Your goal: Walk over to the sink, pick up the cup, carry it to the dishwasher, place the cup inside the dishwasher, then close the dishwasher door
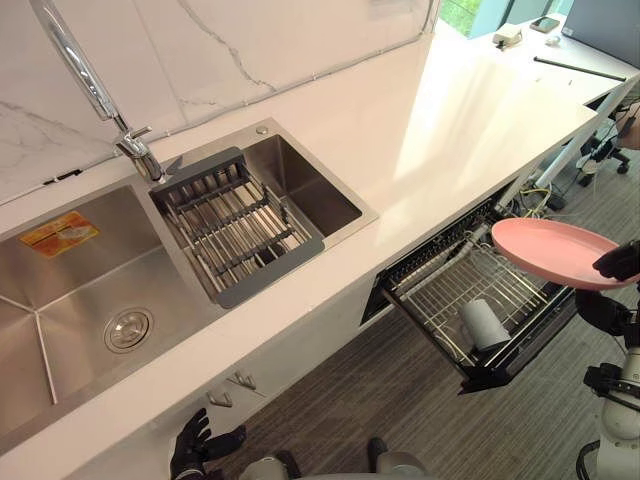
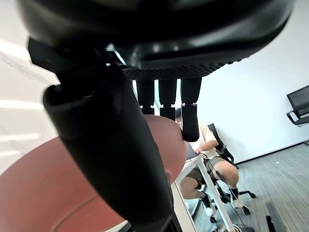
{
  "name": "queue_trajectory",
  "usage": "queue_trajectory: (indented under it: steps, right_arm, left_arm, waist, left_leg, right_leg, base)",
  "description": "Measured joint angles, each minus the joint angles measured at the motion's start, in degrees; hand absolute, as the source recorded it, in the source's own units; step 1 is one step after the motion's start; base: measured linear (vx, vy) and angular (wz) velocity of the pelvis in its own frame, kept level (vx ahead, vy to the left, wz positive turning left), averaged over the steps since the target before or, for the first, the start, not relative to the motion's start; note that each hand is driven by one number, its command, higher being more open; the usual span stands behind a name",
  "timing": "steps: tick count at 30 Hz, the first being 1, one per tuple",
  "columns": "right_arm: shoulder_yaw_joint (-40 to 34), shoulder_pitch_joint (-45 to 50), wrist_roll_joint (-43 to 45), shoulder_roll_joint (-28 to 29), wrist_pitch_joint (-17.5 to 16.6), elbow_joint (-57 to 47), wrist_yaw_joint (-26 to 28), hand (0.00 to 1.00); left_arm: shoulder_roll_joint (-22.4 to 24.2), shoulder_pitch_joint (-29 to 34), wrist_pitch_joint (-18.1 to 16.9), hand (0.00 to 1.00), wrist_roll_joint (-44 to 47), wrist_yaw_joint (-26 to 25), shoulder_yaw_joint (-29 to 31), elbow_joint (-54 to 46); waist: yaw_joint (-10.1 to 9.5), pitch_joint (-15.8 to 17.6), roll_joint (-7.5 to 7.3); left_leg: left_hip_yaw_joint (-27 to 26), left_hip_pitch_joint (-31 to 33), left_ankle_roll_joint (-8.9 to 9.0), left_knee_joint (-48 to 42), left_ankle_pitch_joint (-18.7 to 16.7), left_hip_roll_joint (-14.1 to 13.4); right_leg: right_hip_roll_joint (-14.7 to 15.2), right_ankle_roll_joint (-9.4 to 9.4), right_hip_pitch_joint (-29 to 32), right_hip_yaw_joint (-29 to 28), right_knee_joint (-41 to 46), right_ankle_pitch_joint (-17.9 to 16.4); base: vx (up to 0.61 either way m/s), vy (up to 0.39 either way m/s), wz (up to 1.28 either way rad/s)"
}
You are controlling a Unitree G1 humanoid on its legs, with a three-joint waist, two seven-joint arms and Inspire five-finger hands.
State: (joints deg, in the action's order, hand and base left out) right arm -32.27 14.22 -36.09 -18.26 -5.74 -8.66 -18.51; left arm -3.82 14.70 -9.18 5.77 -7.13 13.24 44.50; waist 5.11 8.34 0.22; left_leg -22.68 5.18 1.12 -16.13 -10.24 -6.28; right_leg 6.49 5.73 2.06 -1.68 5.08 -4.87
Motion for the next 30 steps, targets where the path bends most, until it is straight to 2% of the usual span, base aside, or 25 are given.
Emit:
queue_trajectory:
  steps: [4, 6, 10, 21, 25, 30]
  right_arm:
    - [0.0, -4.4, 3.4, -2.3, 1.0, 6.2, -0.9, 0.3]
    - [0.0, -7.1, 5.6, -4.0, 1.7, 9.7, -1.2, 0.3]
    - [0.0, -12.4, 9.8, -6.4, 2.8, 15.1, -2.0, 0.3]
    - [2.3, -27.2, 18.3, -13.2, 3.7, 26.5, -4.3, 0.3]
    - [2.5, -31.8, 21.1, -14.7, 4.3, 30.3, -4.5, 0.3]
    - [3.4, -39.6, 24.6, -19.3, 5.5, 36.2, -4.5, 0.3]
  left_arm:
    - [0.2, -2.4, -0.2, 0.9, 1.1, 0.1, -2.4, -0.1]
    - [0.2, -3.7, -1.1, 0.9, 2.2, 0.0, -2.5, -0.7]
    - [-0.1, -5.2, -1.9, 0.9, 4.0, -0.2, -2.5, -1.6]
    - [-0.2, -8.7, -2.6, 0.9, 6.7, -0.3, -2.6, -2.9]
    - [-0.2, -9.6, -3.5, 0.9, 6.8, -0.3, -2.6, -3.7]
    - [-0.2, -10.4, -3.8, 0.9, 8.8, -0.4, -2.6, -3.8]
  waist:
    - [0.52, 2.1, 2.33]
    - [0.56, 4.4, 3.82]
    - [0.41, 7.7, 4.97]
    - [-1.5, 15.0, 5.54]
    - [-2.51, 15.7, 5.62]
    - [-2.89, 16.6, 5.65]
  left_leg:
    - [0.0, 4.2, -1.57, 0.0, 1.0, 1.5]
    - [0.2, 5.9, -2.32, 0.1, 1.4, 2.5]
    - [0.0, 9.2, -3.46, 0.3, 2.3, 3.3]
    - [-0.3, 12.8, -4.33, 2.7, 5.1, 4.9]
    - [-0.3, 13.4, -4.31, 4.4, 6.3, 5.3]
    - [-0.6, 14.5, -4.32, 5.2, 6.9, 5.4]
  right_leg:
    - [1.0, 1.05, 4.5, -1.4, 0.2, 2.0]
    - [1.6, 1.49, 6.8, -1.8, 0.8, 2.6]
    - [2.3, 1.94, 10.9, -2.7, 2.1, 3.2]
    - [3.1, 2.32, 16.4, -4.1, 3.1, 4.3]
    - [3.2, 2.24, 17.9, -4.2, 3.6, 4.3]
    - [3.2, 2.16, 19.6, -4.6, 3.6, 4.8]
  base:
    - [-0.12, 0.095, -0.13]
    - [-0.12, 0.086, -0.04]
    - [-0.12, 0.062, -0.02]
    - [-0.01, 0.02, -0.03]
    - [0.0, 0.002, 0.01]
    - [0.0, 0.0, 0.0]
